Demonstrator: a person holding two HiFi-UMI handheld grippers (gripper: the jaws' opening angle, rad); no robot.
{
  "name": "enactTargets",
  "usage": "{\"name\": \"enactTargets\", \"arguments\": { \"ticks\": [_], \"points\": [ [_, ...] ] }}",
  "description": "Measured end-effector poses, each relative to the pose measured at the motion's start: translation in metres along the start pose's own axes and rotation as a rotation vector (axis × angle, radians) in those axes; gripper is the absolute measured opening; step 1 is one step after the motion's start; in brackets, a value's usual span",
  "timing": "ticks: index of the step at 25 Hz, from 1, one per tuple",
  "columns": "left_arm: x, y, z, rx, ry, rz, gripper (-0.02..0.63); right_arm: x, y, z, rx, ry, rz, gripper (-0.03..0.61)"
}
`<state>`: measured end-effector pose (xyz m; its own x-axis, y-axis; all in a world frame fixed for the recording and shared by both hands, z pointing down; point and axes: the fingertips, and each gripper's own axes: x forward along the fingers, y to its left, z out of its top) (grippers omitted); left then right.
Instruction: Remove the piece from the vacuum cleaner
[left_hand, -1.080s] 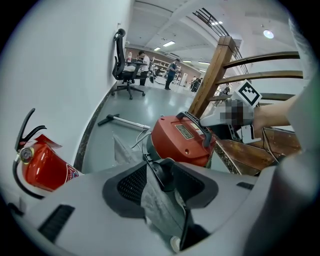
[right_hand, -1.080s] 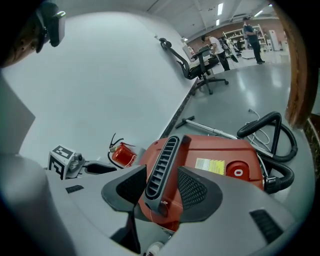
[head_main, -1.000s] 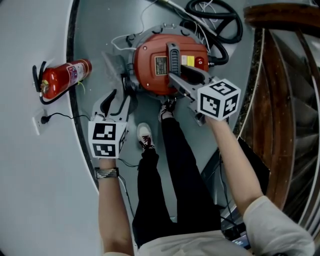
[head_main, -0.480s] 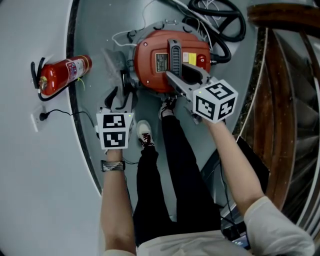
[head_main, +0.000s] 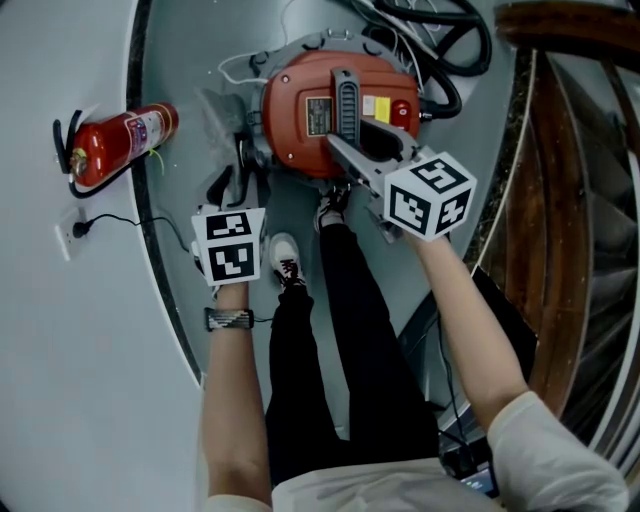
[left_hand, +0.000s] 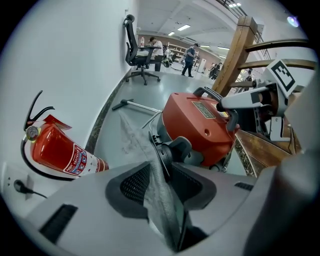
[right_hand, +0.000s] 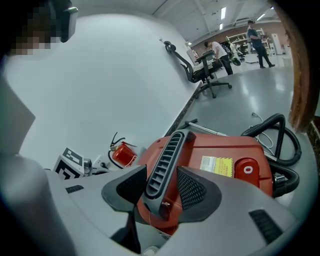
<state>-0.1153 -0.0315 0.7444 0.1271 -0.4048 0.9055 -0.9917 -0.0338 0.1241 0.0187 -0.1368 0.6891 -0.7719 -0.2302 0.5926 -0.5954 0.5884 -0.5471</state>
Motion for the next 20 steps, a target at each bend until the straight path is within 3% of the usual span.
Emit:
{"name": "enactTargets", "arguments": {
  "ticks": [10,16,20],
  "points": [
    [0.002,0.009,-0.003,-0.054,0.009,0.059,0.050,0.000,0.001,-0.001,0.002,-0.004,0.005,0.189],
    [0.002,0.010,-0.003,-0.015,-0.015,0.150,0.040,0.000,0.000,0.000,0.002,-0.011,0.002,0.189],
    [-0.001,0.014,-0.003,-0.027,-0.020,0.160,0.037,-0.001,0.001,0.000,-0.003,-0.015,0.012,0.190]
  ]
}}
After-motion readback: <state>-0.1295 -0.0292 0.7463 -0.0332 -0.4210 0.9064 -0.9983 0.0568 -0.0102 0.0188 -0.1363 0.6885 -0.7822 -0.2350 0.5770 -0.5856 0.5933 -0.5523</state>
